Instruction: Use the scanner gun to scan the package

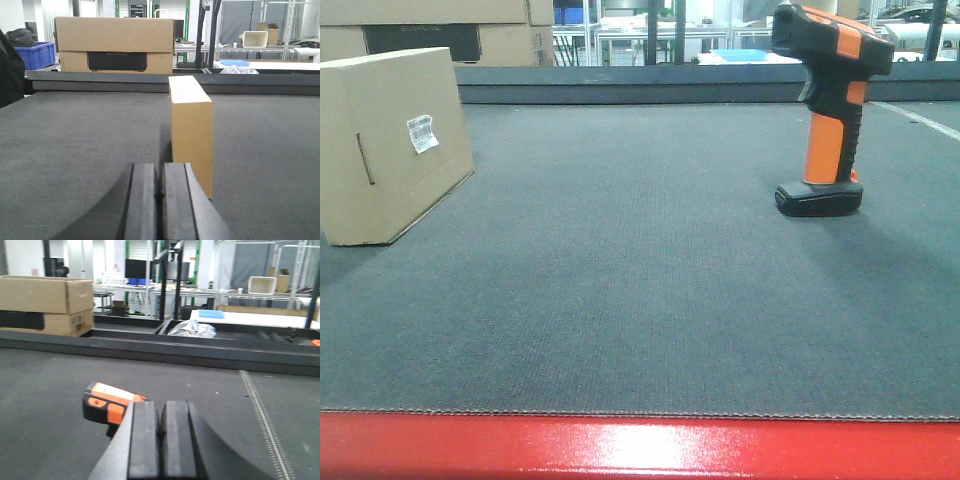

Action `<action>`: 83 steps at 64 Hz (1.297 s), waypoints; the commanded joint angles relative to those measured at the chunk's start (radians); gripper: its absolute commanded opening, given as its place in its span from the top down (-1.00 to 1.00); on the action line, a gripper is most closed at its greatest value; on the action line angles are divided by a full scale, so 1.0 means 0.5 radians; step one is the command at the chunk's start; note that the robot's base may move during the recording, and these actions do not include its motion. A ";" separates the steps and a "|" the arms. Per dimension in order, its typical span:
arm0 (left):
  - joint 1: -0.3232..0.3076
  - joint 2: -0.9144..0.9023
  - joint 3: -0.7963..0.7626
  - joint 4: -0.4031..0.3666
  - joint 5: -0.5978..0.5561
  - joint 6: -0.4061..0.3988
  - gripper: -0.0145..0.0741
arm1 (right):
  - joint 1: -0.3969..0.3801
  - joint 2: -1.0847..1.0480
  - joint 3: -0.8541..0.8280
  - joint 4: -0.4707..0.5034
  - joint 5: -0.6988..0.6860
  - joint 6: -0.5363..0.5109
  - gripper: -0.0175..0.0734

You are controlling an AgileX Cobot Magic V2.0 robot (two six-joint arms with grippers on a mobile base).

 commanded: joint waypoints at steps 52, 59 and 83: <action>-0.014 -0.011 -0.004 0.000 -0.039 -0.003 0.92 | -0.367 -0.973 0.772 0.687 0.314 -0.634 0.98; -0.014 -0.011 -0.004 0.000 -0.039 -0.003 0.92 | -0.367 -1.083 0.884 0.661 0.306 -0.638 0.98; -0.011 -0.011 -0.004 0.000 -0.039 -0.003 0.92 | -0.317 -1.083 0.903 0.640 0.303 -0.654 0.98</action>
